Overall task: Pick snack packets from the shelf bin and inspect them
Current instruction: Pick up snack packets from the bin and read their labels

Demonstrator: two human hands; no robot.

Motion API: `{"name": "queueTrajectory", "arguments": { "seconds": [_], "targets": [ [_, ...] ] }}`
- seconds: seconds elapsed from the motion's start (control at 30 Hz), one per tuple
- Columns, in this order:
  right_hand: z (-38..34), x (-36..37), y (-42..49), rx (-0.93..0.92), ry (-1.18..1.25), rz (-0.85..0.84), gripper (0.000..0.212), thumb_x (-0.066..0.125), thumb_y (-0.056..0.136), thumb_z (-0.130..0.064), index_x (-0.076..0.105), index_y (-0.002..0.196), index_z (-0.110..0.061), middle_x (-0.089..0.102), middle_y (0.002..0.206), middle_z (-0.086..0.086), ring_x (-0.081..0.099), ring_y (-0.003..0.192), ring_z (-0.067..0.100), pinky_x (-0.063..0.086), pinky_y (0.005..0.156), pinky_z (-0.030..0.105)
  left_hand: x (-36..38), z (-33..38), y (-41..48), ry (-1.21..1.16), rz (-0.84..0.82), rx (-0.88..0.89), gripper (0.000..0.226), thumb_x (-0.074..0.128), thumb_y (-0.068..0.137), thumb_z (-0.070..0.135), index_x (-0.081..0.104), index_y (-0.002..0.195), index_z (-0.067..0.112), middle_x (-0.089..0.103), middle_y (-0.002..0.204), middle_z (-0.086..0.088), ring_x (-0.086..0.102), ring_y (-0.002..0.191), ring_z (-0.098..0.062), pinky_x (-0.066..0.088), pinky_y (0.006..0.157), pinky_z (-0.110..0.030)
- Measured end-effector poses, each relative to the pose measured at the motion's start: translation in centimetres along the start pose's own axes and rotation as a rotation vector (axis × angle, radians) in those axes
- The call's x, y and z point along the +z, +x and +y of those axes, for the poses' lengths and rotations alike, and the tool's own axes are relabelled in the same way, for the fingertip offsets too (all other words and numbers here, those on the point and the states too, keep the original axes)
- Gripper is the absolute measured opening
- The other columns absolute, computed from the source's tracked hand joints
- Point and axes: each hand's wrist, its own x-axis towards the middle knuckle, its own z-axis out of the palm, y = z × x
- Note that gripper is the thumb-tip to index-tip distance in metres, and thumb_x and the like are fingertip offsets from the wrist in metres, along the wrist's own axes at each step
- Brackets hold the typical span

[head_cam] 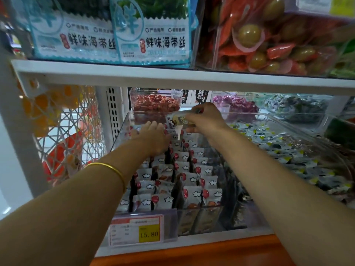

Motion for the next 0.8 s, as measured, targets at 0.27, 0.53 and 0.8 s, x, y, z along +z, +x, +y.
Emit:
{"name": "queueTrajectory", "arguments": {
  "seconds": [0.27,0.53,0.8],
  "targets": [
    [0.2,3.3,4.0,-0.160,-0.297,0.035,0.032,0.064,0.086,-0.010,0.045,0.111,-0.002,0.055,0.108,0.014,0.059,0.101,0.029,0.054,0.084,0.040,0.6,-0.6,-0.2,0.027,-0.097,-0.034,0.058,0.032,0.098,0.034,0.015,0.147,0.009,0.014,0.156,-0.009,0.009,0.144,-0.027,0.013,0.112,-0.058],
    [0.8,6.4,5.6,-0.398,-0.815,-0.026,0.033,0.068,0.083,-0.013,0.055,0.111,-0.004,0.049,0.113,0.014,0.054,0.100,0.025,0.049,0.084,0.032,0.5,-1.1,-1.1,-0.004,-0.083,0.010,0.057,0.031,0.097,0.029,0.011,0.150,0.017,0.007,0.158,-0.004,0.004,0.145,-0.026,0.004,0.111,-0.058],
    [2.4,6.7,5.1,-0.394,-1.014,-0.219,0.026,0.044,0.092,-0.007,0.048,0.117,-0.012,0.053,0.120,0.014,0.048,0.113,0.030,0.038,0.099,0.042,0.6,-1.3,-1.2,-0.047,-0.094,0.025,0.055,0.025,0.096,0.033,0.014,0.149,0.020,0.010,0.157,-0.004,0.005,0.145,-0.024,0.000,0.111,-0.057]
  ]
}}
